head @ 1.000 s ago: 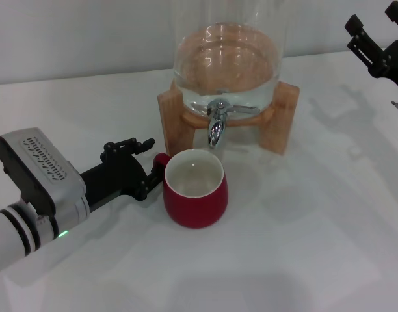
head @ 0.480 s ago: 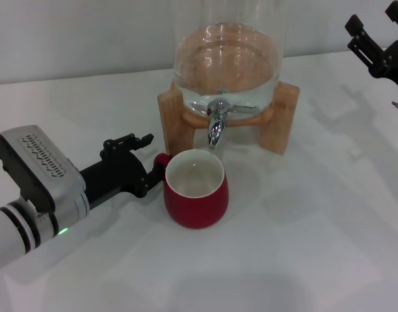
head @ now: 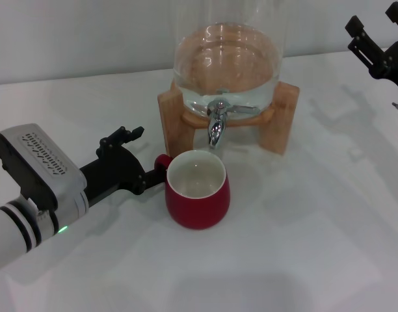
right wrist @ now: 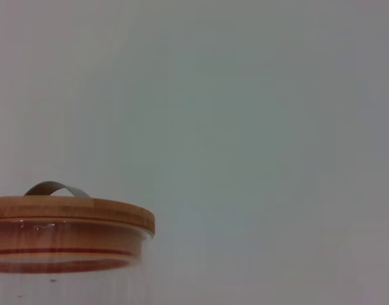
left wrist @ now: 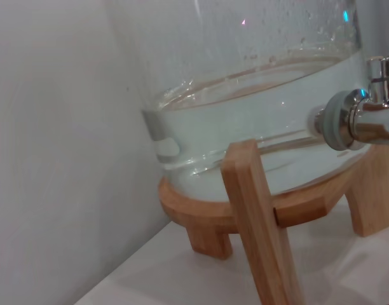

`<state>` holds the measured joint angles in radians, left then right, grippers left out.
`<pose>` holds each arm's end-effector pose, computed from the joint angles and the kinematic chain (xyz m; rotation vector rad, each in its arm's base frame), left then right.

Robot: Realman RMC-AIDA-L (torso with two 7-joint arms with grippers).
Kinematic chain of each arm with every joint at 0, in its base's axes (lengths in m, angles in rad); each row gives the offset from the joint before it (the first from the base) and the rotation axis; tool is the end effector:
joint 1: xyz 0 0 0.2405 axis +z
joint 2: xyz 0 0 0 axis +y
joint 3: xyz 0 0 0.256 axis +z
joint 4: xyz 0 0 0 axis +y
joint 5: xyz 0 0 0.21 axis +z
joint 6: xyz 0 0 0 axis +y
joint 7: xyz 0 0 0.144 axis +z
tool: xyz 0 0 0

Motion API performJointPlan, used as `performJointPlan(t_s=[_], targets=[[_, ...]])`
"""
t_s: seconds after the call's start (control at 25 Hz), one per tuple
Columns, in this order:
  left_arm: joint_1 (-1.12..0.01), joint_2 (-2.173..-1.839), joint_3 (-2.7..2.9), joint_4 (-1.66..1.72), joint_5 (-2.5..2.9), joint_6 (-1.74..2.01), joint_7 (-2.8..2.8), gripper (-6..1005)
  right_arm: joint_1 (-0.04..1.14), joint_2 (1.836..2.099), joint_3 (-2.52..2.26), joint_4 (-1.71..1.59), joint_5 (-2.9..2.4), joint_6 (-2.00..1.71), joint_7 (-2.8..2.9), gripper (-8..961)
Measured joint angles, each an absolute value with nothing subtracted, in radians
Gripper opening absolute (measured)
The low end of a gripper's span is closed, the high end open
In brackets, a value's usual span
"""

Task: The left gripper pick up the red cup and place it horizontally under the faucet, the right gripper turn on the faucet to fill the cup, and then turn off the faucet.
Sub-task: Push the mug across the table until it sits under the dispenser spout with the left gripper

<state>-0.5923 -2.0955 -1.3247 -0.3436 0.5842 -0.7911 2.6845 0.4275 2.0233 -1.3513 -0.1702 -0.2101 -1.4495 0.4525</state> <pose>-0.2394 0.3611 -0.1066 -2.4313 -0.1123 -0.4401 0.3032 0.3344 0.0493 -1.6057 0.3300 1.0432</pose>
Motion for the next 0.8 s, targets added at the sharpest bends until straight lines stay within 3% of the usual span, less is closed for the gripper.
performJointPlan(t_s=[0.08,0.8], targets=[[-0.592,-2.095,-1.324,-0.344,0.584,-0.79,2.684,832,0.428,2.023,-1.351,-0.17,-0.21,-1.45,0.453,853],[-0.556,-2.094,-1.323,-0.39,0.593,-0.791,2.693,871,0.428,2.023,-1.353,-0.17,-0.21,-1.449,0.462,853]])
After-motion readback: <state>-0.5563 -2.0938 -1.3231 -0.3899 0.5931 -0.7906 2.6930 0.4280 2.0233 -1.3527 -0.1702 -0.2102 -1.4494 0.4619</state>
